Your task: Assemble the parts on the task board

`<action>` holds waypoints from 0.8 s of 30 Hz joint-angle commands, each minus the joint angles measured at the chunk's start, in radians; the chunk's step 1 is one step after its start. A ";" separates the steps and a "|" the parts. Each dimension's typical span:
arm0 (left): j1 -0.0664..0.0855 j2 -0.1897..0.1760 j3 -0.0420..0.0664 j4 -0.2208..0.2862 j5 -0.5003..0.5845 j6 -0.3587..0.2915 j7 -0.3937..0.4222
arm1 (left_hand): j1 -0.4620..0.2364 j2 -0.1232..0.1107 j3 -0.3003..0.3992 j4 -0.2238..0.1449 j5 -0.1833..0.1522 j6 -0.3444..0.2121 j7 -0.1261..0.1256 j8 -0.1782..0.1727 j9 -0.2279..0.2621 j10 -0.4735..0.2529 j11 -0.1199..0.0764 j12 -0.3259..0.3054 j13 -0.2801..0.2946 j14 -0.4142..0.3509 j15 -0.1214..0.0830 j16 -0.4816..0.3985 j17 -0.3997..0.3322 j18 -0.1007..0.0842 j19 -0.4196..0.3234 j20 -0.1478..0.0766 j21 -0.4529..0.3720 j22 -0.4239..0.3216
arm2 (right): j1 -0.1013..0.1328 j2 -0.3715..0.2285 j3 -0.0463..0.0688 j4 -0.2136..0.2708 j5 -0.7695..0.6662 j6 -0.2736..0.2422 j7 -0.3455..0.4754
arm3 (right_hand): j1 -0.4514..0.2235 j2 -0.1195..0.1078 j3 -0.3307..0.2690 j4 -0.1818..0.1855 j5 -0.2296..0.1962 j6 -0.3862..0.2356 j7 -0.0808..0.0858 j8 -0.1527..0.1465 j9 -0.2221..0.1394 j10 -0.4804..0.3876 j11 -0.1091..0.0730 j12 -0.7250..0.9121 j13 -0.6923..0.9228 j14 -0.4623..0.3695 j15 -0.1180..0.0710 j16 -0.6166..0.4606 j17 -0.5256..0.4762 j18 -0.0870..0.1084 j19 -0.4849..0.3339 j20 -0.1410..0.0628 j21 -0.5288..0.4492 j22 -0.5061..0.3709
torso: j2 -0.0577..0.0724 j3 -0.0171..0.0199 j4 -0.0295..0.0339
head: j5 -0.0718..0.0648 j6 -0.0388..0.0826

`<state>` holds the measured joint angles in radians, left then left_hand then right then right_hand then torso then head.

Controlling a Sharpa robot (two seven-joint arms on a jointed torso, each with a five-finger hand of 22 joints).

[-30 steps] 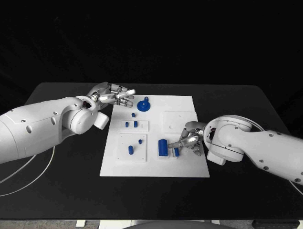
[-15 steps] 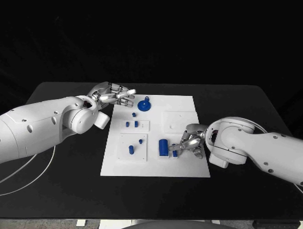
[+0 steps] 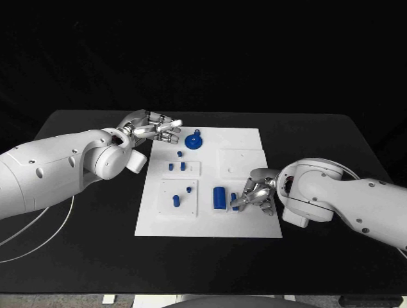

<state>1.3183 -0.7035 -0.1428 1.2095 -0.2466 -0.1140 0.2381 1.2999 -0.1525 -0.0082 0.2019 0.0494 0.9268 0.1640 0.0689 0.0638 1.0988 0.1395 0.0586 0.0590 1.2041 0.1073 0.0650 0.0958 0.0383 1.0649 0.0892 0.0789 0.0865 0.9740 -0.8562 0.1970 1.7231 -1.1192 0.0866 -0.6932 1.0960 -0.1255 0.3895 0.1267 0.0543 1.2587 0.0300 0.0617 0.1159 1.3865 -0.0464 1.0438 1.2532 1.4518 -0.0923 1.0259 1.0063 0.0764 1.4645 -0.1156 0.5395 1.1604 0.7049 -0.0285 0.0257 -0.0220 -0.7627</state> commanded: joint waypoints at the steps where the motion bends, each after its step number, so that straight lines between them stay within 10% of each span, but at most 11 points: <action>1: 0.001 0.001 0.001 0.002 -0.004 0.013 0.005 | 0.004 0.002 0.001 0.003 -0.001 -0.008 0.002 -0.002 -0.001 -0.007 0.001 0.002 0.000 -0.004 0.004 -0.001 0.000 -0.006 -0.003 0.002 0.000 -0.002 | -0.007 -0.001 -0.005 -0.009 -0.007 0.035 -0.056 | 0.003 0.024 0.013 -0.058 0.000 -0.008 0.003 0.002 -0.003 -0.002 -0.002 -0.001 0.001 0.000 -0.005 -0.004 -0.001 -0.016 0.044 -0.004 -0.006 -0.001 | 0.000 -0.0002 -0.0008 | -0.001 0.000; 8: 0.001 0.002 0.001 0.002 -0.006 0.013 0.004 | 0.004 0.003 0.002 -0.001 -0.001 -0.008 0.002 -0.002 -0.001 -0.007 0.001 0.002 0.000 -0.004 0.004 -0.001 0.000 -0.005 -0.002 0.002 0.000 -0.002 | -0.007 0.006 -0.005 -0.023 -0.025 0.032 -0.052 | 0.022 0.083 0.008 -0.231 0.023 -0.003 -0.002 0.002 0.003 -0.002 -0.002 0.004 0.000 0.000 -0.004 -0.001 -0.003 -0.018 0.043 -0.003 0.001 0.003 | 0.000 -0.0004 0.0001 | -0.002 -0.001; 15: 0.001 0.003 0.001 0.001 -0.006 0.013 0.003 | 0.004 0.003 0.002 -0.001 -0.001 -0.008 0.002 -0.002 -0.001 -0.007 0.001 0.002 0.000 -0.004 0.004 -0.001 0.000 -0.005 -0.002 0.002 0.000 -0.002 | -0.007 0.011 -0.005 -0.034 -0.035 0.025 -0.049 | 0.004 0.107 0.000 -0.270 0.024 -0.002 -0.003 0.002 0.008 -0.002 -0.003 0.005 -0.002 -0.001 -0.003 0.000 -0.006 -0.019 0.044 -0.002 0.001 0.004 | -0.001 -0.0004 0.0006 | -0.003 0.000; 20: 0.001 0.002 0.001 0.001 -0.006 0.013 0.004 | 0.004 0.003 0.002 -0.001 -0.001 -0.008 0.002 -0.002 -0.001 -0.007 0.001 0.002 0.000 -0.004 0.004 -0.001 0.000 -0.005 -0.002 0.002 0.000 -0.002 | -0.007 0.007 -0.005 -0.038 -0.028 0.020 -0.037 | -0.050 0.065 -0.036 -0.221 0.033 0.000 -0.002 0.002 0.007 -0.001 -0.001 0.005 -0.004 -0.001 -0.002 0.000 -0.007 -0.018 0.044 -0.002 0.000 0.004 | 0.000 -0.0001 0.0005 | -0.004 0.002; 24: 0.001 0.001 0.001 0.001 -0.006 0.011 0.006 | 0.004 0.003 0.002 -0.001 -0.001 -0.008 0.002 -0.002 -0.001 -0.007 0.001 0.002 0.000 -0.004 0.004 -0.001 0.000 -0.005 -0.002 0.002 0.000 -0.002 | -0.007 0.000 -0.004 -0.047 0.001 0.025 -0.012 | -0.022 -0.032 -0.150 -0.023 0.039 -0.004 0.004 0.002 0.003 -0.008 0.003 -0.005 -0.012 -0.004 0.002 -0.008 -0.015 -0.013 0.041 0.000 -0.011 0.000 | 0.000 0.0005 -0.0001 | -0.003 0.007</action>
<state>1.3183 -0.7034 -0.1428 1.2090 -0.2501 -0.1130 0.2366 1.2999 -0.1525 -0.0082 0.2019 0.0494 0.9268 0.1640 0.0689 0.0638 1.0988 0.1395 0.0587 0.0590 1.2042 0.1073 0.0650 0.0959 0.0384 1.0649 0.0892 0.0789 0.0865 0.9753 -0.8501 0.1992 1.6905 -1.1169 0.0914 -0.6723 1.0731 -0.1424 0.2542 0.0810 0.0893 1.2626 0.0292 0.0703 0.1260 1.3831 -0.0430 1.0413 1.2421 1.4517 -0.0922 1.0200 0.9921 0.0764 1.4645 -0.1156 0.5319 1.1621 0.7045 -0.0285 0.0261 -0.0255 -0.7589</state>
